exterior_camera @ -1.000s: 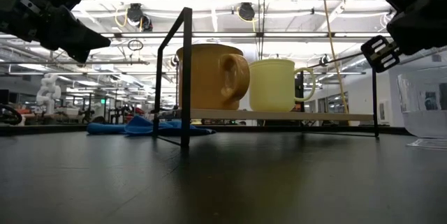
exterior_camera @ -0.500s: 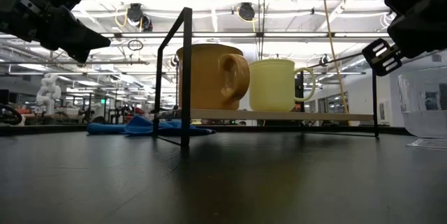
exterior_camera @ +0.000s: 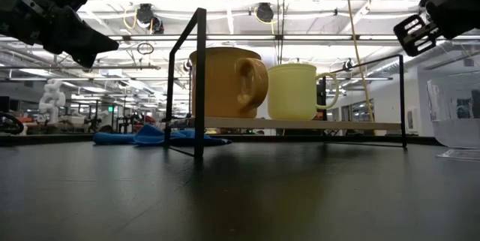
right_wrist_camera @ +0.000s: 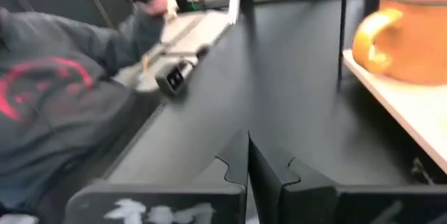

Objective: Stack small to large cups/mugs on shelf
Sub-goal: Put the transparent mug on the shelf

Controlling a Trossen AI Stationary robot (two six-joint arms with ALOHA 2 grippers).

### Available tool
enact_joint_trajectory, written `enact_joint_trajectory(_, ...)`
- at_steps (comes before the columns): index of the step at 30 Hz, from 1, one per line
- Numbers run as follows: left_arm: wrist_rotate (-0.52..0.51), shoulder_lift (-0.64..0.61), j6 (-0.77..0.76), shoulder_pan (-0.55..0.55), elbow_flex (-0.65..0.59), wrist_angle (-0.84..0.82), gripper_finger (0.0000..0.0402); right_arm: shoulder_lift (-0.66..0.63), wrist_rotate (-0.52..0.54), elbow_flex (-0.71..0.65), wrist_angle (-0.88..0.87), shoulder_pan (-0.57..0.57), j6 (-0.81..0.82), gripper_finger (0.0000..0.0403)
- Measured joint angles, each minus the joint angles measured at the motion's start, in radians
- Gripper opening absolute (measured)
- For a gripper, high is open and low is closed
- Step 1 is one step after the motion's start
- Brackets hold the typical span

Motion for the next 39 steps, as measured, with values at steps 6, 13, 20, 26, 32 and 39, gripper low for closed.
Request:
enact_joint_trajectory(6, 0.0, 0.0, 0.0, 0.0, 0.0, 0.0, 0.0015, 0.041, 0.141, 0.085, -0.196, 0.074, 0.051, 0.0)
enact_joint_trajectory(13, 0.0, 0.0, 0.006, 0.0, 0.0, 0.0, 0.0015, 0.152, 0.179, 0.234, -0.378, 0.125, 0.129, 0.0)
enact_joint_trajectory(20, -0.001, 0.0, 0.009, 0.0, 0.0, 0.0, 0.0015, 0.299, 0.177, 0.361, -0.586, 0.13, 0.206, 0.0)
enact_joint_trajectory(26, -0.001, 0.0, 0.009, 0.0, 0.0, 0.0, 0.0015, 0.38, 0.173, 0.4, -0.609, 0.128, 0.333, 0.0)
enact_joint_trajectory(32, -0.009, 0.0, 0.009, 0.0, 0.0, 0.0, 0.0015, 0.431, 0.147, 0.404, -0.623, 0.128, 0.426, 0.0)
enact_joint_trajectory(39, -0.01, 0.0, 0.033, 0.0, 0.0, 0.0, 0.0015, 0.456, 0.142, 0.408, -0.68, 0.108, 0.462, 0.0)
